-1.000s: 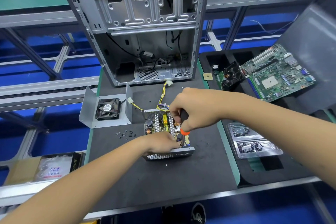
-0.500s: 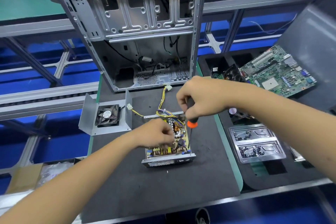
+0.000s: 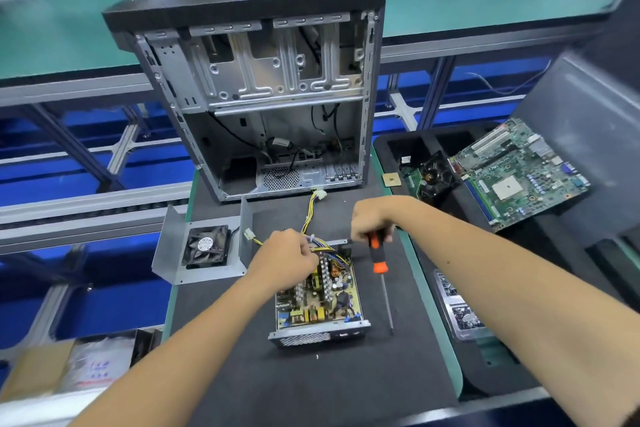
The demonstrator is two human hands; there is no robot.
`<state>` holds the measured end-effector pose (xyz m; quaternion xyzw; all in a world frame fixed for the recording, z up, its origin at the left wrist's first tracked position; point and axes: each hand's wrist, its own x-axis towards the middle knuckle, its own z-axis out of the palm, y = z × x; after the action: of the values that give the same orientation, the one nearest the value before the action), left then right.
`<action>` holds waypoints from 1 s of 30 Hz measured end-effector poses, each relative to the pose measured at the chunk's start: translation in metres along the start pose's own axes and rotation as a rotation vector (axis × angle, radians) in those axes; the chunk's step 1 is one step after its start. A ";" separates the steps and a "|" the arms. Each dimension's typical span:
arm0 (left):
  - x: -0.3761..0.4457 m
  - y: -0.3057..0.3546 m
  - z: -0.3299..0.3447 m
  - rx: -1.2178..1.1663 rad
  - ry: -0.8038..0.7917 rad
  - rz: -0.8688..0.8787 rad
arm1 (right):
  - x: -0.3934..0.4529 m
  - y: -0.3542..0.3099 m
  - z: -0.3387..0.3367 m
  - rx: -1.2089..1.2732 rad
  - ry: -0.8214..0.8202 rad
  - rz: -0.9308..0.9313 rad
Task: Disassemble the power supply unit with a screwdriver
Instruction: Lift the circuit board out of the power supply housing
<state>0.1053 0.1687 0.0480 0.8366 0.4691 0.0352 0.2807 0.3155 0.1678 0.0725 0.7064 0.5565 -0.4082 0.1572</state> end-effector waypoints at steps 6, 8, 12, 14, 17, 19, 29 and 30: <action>-0.011 -0.004 0.005 0.008 0.085 -0.126 | 0.011 0.015 0.007 0.250 0.004 -0.044; -0.018 -0.005 0.010 0.060 0.086 -0.178 | 0.011 0.014 0.014 0.224 0.035 -0.047; -0.028 -0.011 0.023 0.106 0.012 -0.247 | 0.003 0.009 0.026 0.218 0.084 -0.045; -0.029 -0.014 0.026 0.056 -0.016 -0.272 | -0.005 0.001 0.026 0.170 0.169 -0.037; -0.027 -0.013 0.026 0.055 -0.050 -0.298 | -0.021 -0.009 0.019 0.099 0.393 -0.010; -0.024 -0.011 0.025 0.076 -0.072 -0.304 | -0.030 -0.015 0.016 0.082 0.477 0.016; -0.024 0.003 0.024 0.217 -0.060 -0.291 | -0.061 -0.048 0.055 0.033 0.093 0.073; -0.024 0.003 0.024 0.220 -0.061 -0.293 | -0.061 -0.050 0.058 0.061 0.100 0.072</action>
<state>0.1019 0.1373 0.0349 0.7856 0.5783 -0.0830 0.2038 0.2435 0.1055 0.0941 0.7501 0.5250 -0.3832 0.1220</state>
